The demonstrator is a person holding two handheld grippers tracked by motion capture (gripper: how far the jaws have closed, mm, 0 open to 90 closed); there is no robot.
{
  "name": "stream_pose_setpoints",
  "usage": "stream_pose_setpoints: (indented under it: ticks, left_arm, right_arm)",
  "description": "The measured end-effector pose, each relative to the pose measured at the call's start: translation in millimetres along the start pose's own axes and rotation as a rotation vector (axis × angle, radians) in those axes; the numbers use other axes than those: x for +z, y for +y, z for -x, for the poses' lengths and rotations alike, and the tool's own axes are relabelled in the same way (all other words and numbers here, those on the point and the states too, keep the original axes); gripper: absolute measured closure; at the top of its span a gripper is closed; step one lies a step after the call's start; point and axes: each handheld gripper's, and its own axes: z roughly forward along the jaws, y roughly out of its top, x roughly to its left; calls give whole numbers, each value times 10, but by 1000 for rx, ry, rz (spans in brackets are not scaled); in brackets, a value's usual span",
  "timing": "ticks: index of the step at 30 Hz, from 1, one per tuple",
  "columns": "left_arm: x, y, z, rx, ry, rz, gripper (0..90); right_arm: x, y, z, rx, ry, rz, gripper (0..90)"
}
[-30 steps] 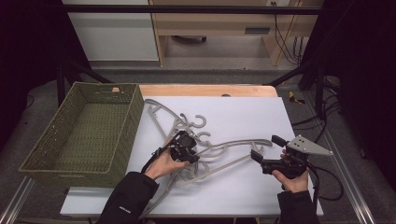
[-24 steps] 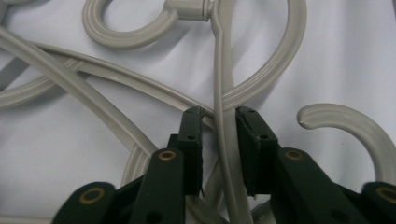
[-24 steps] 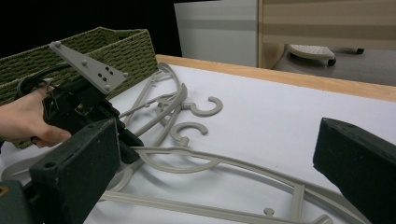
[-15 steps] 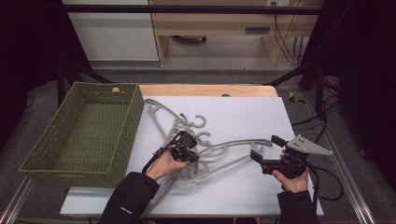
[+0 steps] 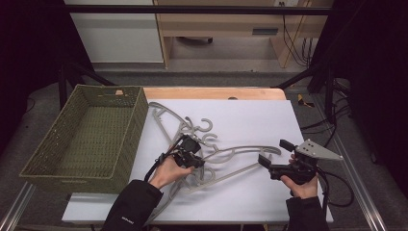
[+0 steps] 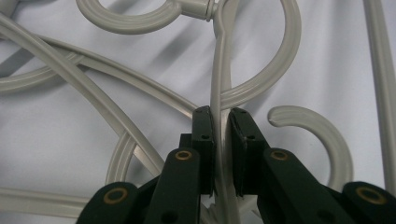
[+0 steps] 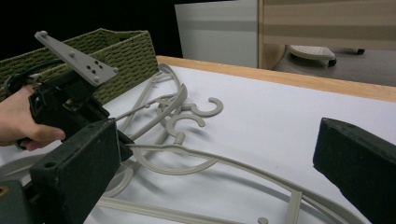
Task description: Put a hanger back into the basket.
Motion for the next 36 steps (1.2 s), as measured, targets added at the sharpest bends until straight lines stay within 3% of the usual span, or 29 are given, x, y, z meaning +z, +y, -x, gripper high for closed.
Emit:
stream_pose_setpoints:
  ticks: [6, 15, 25, 36]
  left_arm:
    - [-141, -21, 35, -3, -14, 66, 813]
    - [-400, -105, 66, -10, 36, 137, 813]
    - [-646, -243, 71, -4, 80, 183, 813]
    - [-978, -419, 0, -19, 138, 247, 813]
  right_arm:
    - [-11, 3, 3, -1, -2, 1, 10]
    - [-27, 6, 6, 4, -3, 4, 10]
    - [-51, 10, 18, -1, -10, 6, 10]
    - [-87, 14, 35, 8, -17, 14, 10]
